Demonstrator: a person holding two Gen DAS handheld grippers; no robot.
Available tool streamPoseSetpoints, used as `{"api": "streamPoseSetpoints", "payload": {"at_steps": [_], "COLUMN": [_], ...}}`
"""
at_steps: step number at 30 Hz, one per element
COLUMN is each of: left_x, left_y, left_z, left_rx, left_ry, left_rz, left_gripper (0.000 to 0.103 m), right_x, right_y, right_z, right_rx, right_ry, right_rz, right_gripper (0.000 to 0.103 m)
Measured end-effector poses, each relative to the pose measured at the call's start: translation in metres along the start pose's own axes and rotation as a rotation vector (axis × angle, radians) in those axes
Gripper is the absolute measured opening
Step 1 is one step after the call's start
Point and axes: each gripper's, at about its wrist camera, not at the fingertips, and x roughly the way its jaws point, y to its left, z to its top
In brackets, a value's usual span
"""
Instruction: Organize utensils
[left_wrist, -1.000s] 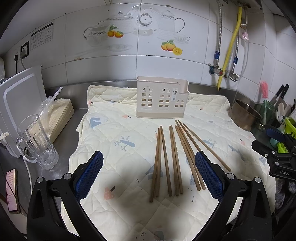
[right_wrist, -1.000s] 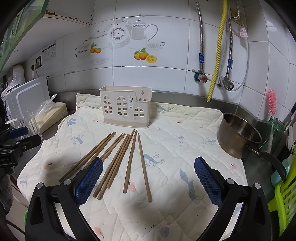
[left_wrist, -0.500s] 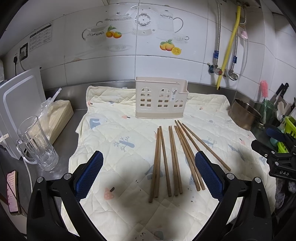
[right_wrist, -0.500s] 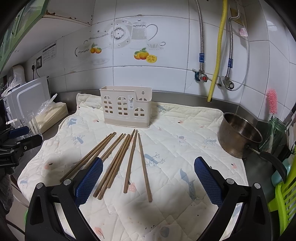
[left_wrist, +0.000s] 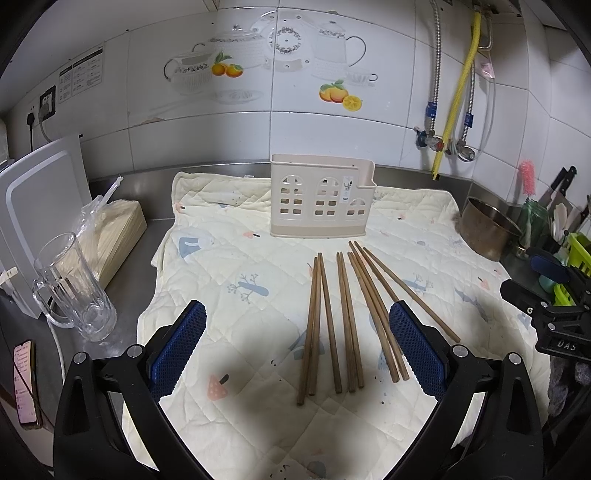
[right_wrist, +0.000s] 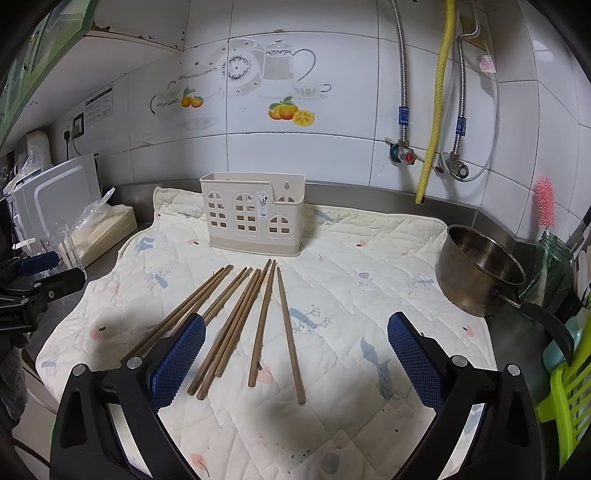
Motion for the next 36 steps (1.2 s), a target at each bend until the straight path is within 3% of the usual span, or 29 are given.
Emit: {"api": "streamPoseSetpoints", "payload": {"at_steps": [21, 30, 36], "left_x": [0.005, 0.012, 0.021], "left_y": [0.001, 0.008, 0.019], "left_z": [-0.002, -0.003, -0.006], "left_rx": [-0.024, -0.048, -0.088], "left_ry": [0.011, 0.022, 0.039], "left_rz": [-0.005, -0.005, -0.004], "left_gripper": [0.097, 0.097, 0.090], "right_x": [0.010, 0.023, 0.037], "right_y": [0.000, -0.004, -0.005], "right_z": [-0.006, -0.013, -0.022], "right_rx": [0.006, 0.012, 0.017], "right_ry": [0.021, 0.060, 0.103], "right_rz": [0.019, 0.036, 0.053], "right_gripper": [0.094, 0.086, 0.078]}}
